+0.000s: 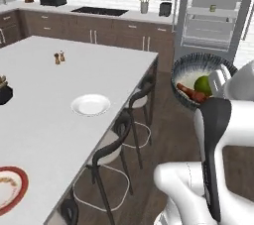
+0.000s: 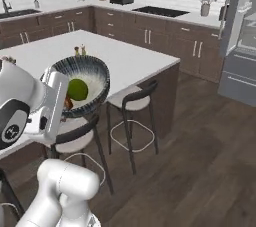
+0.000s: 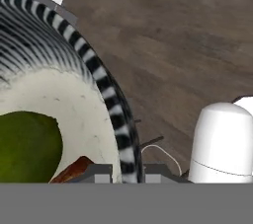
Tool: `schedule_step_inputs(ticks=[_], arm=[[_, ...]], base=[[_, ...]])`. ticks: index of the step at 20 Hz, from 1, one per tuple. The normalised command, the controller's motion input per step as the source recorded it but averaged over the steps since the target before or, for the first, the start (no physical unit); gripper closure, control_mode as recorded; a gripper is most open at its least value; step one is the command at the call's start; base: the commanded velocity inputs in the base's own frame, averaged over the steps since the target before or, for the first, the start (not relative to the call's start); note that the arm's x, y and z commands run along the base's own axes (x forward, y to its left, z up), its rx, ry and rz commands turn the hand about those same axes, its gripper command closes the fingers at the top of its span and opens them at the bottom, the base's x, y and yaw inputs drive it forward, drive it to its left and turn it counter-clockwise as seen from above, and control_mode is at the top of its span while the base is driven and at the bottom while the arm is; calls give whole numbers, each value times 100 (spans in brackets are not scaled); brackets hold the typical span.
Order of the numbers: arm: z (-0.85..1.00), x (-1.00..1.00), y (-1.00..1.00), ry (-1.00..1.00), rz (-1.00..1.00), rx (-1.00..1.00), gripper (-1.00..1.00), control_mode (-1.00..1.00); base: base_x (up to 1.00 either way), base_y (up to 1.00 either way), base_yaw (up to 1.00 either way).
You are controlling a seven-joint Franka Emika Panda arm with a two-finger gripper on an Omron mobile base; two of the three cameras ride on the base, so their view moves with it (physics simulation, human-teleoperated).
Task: Pick the chicken drumstick and lime from their plates and place them in the bowl. Then put the bowl in the fridge.
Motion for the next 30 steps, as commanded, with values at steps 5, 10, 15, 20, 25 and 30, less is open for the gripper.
schedule_step_inputs(ticks=[5, 10, 15, 20, 25, 30], arm=[[0, 0, 0, 0, 0, 0, 100, 100], [0, 0, 0, 0, 0, 0, 100, 100], [0, 0, 0, 0, 0, 0, 100, 100], [0, 0, 0, 0, 0, 0, 100, 100], [0, 0, 0, 0, 0, 0, 100, 100], [0, 0, 0, 0, 0, 0, 100, 100]], base=[[3, -84, -59], [84, -60, -29], [100, -8, -22], [100, -11, -25], [100, 0, -19], [100, 11, -33]])
